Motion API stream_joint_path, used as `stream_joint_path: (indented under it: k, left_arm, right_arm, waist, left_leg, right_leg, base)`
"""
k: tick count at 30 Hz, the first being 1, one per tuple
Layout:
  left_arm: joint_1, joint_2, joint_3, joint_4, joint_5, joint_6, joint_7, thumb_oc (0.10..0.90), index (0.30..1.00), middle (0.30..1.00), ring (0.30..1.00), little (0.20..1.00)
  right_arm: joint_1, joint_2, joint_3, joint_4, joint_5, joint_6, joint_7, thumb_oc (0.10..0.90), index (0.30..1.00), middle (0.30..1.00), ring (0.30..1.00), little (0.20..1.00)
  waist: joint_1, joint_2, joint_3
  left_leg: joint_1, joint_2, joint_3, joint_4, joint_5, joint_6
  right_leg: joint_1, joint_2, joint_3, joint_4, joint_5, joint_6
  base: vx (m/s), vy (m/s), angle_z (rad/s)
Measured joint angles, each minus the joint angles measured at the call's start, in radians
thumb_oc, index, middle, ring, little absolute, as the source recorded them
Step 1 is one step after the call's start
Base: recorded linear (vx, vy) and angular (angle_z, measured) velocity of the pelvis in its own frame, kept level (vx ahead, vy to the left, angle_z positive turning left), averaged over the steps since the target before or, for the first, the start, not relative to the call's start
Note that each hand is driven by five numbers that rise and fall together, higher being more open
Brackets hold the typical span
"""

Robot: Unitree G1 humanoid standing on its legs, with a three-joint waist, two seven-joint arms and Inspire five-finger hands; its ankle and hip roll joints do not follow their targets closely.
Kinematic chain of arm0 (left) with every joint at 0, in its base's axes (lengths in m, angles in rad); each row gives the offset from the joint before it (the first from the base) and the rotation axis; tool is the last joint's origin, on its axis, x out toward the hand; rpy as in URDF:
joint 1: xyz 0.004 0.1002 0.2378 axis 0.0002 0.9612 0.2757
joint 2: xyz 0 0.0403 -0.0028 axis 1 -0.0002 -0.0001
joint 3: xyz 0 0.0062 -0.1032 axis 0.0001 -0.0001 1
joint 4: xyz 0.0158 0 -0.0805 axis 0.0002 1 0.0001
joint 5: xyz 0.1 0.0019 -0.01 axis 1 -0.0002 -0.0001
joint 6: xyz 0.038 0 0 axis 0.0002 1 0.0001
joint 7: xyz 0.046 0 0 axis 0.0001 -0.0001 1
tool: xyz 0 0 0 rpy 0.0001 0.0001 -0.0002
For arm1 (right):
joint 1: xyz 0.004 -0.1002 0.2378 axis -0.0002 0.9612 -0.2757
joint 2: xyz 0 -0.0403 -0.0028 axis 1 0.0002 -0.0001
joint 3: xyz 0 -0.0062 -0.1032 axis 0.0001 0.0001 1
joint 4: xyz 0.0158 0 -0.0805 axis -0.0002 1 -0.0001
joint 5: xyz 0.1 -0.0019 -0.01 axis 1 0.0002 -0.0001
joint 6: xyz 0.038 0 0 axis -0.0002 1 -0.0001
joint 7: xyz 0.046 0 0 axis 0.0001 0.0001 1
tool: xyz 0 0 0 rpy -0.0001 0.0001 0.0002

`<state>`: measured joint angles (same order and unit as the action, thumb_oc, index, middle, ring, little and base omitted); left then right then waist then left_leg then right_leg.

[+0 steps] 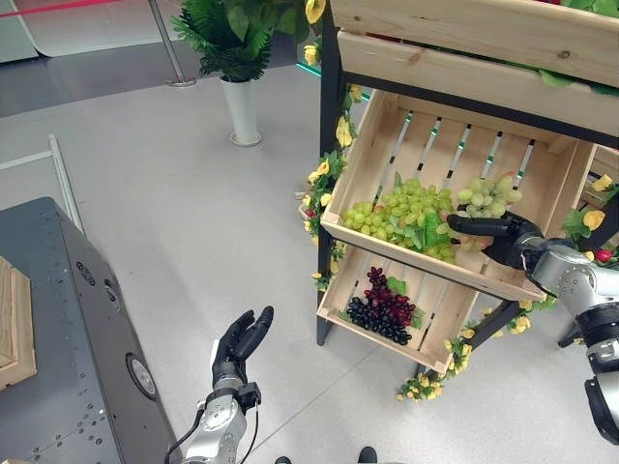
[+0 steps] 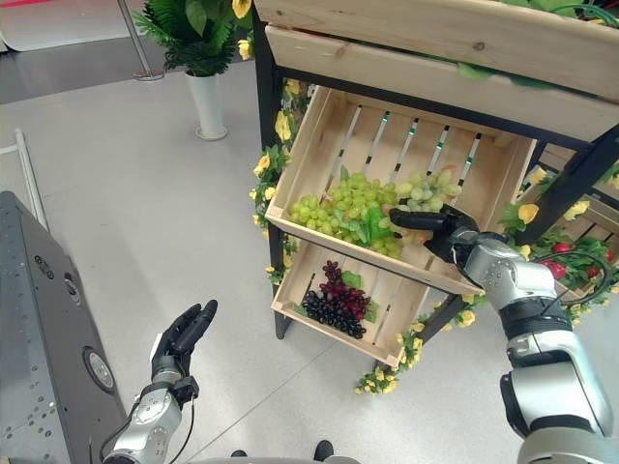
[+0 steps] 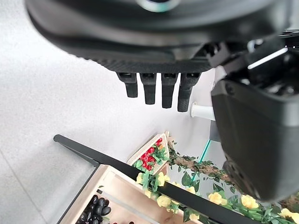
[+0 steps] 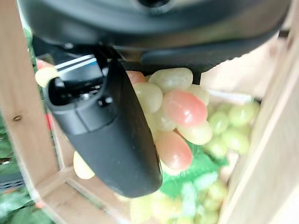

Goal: Pick up the fruits from the basket on one side to the basket on the other side

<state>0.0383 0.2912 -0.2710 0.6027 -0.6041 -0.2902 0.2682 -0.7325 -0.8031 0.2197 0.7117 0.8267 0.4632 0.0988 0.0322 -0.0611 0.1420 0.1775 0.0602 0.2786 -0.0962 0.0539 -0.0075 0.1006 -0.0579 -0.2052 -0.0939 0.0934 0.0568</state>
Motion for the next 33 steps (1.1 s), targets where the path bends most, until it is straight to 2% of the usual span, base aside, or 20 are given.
stream_joint_path:
  k: [4,9,15,24,33]
  left_arm:
    - [-0.004,0.000,-0.002,0.007,0.000,0.000,0.010,0.800,0.900,0.900,0.900,0.900]
    - [-0.009,0.000,-0.019,0.008,0.000,0.000,0.022,0.800,0.900,0.900,0.900,0.900]
    - [-0.010,0.000,-0.019,0.011,0.000,0.000,0.023,0.800,0.900,0.900,0.900,0.900]
    - [-0.035,0.000,-0.029,0.011,0.003,0.000,0.039,0.800,0.900,0.900,0.900,0.900]
    - [-0.046,0.000,-0.034,0.009,0.005,0.000,0.049,0.800,0.900,0.900,0.900,0.900]
  right_arm:
    - [-0.098,-0.002,0.110,0.068,-0.181,0.012,0.063,0.800,0.900,0.900,0.900,0.900]
    - [-0.153,-0.011,0.129,0.112,-0.317,0.020,0.081,0.800,0.900,0.900,0.900,0.900]
    - [-0.223,-0.060,0.235,0.145,-0.510,0.034,0.192,0.800,0.900,0.900,0.900,0.900]
    - [-0.247,-0.085,0.308,0.118,-0.586,0.031,0.233,0.800,0.900,0.900,0.900,0.900]
    - [-0.247,-0.113,0.318,-0.022,-0.588,0.030,0.208,0.800,0.900,0.900,0.900,0.900]
  waist:
    - [-0.004,-0.001,0.000]
    - [0.009,-0.004,0.002]
    - [0.006,-0.010,0.006]
    - [0.004,-0.027,0.017]
    - [-0.021,-0.024,0.020]
  left_leg:
    - [0.002,-0.001,0.001,0.000,0.001,0.001]
    - [0.001,-0.004,0.000,0.000,0.001,0.003]
    - [0.000,-0.009,0.002,0.001,-0.001,0.007]
    - [0.000,-0.010,0.007,0.006,-0.004,0.010]
    - [-0.002,-0.009,0.024,0.005,-0.006,0.012]
  right_leg:
    - [0.001,-0.001,0.001,0.000,0.001,0.000]
    - [0.000,-0.003,0.001,0.000,0.000,0.003]
    - [-0.003,-0.003,0.003,0.000,0.002,0.003]
    - [-0.005,-0.004,0.008,0.000,0.003,0.004]
    - [-0.014,-0.004,0.015,0.000,0.003,0.005]
  base:
    - [0.00,0.000,0.00]
    - [0.00,0.000,0.00]
    - [0.00,0.000,0.00]
    - [0.00,0.000,0.00]
    - [-0.01,-0.001,-0.05]
